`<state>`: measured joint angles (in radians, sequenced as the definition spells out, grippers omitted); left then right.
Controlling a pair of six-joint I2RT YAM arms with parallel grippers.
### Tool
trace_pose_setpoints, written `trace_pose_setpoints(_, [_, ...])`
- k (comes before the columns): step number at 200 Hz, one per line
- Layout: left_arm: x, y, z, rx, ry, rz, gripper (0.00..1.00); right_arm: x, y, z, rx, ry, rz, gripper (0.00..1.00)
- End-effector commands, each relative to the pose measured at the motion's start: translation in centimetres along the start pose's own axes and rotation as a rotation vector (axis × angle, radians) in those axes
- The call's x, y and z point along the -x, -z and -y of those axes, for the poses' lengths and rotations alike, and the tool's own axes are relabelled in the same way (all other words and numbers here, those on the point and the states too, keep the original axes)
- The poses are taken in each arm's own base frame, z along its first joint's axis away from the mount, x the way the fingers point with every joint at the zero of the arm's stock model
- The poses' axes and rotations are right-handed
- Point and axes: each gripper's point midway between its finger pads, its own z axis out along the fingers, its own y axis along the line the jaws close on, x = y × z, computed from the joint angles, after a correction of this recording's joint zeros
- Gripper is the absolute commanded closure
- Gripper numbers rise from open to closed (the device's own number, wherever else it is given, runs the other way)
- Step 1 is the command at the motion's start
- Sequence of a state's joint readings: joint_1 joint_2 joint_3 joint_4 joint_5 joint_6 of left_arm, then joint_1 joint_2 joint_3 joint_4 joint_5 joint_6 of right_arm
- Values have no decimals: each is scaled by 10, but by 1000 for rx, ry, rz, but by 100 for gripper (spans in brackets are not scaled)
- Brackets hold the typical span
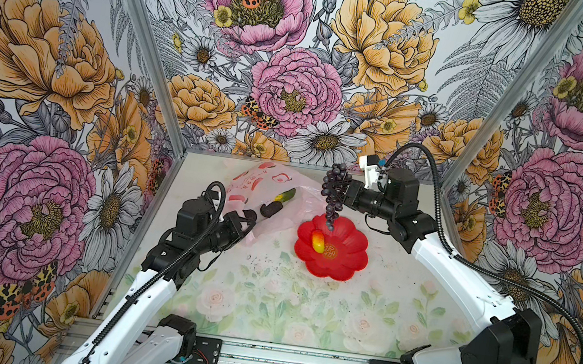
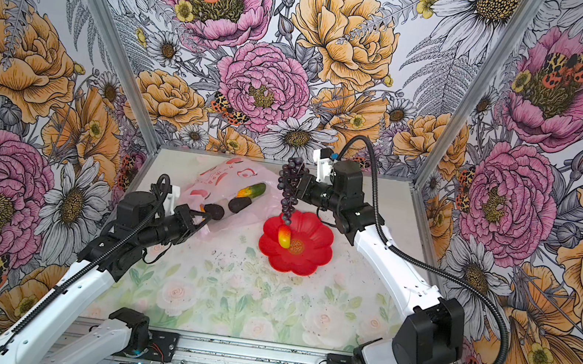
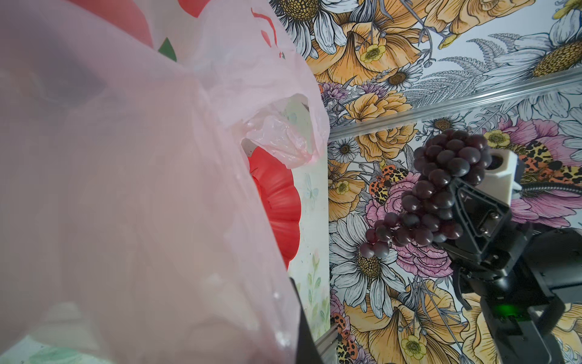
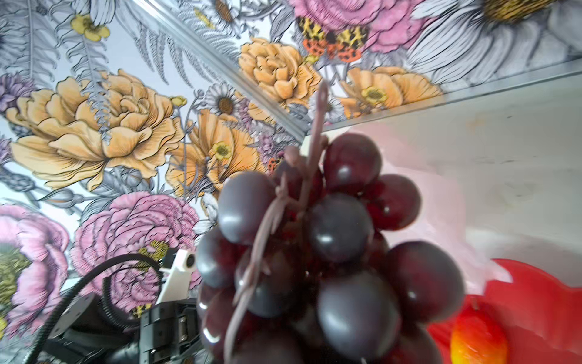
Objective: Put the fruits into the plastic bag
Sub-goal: 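Lift the grapes and carry them toward the bag's mouth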
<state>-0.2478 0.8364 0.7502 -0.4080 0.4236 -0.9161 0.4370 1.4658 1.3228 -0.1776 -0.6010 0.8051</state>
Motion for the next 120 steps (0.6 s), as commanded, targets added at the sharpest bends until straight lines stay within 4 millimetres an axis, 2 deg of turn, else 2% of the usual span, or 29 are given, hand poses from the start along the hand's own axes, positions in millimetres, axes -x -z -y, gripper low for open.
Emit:
trace_pose_setpoints(1, [1,3,19,-52,-63,-9,100,-19,-17,-39,157,-27,-145,68])
trace_pose_setpoints(21, [0,3,22,-59,-78,-18,100,-36,-36,-56,215,-53,-233,68])
trace_pose_setpoints(41, [-1,2,22,-60,-84,-18,100,-53,-53,-57,229,-88,-305,69])
trace_pose_setpoints(94, [1,6,24,-63,-95,2,100,-99,-75,-43,249,-183,-473,69])
trace_pose_setpoints(120, [1,8,25,-64,-101,15,100,-112,-83,-34,247,-227,-531,69])
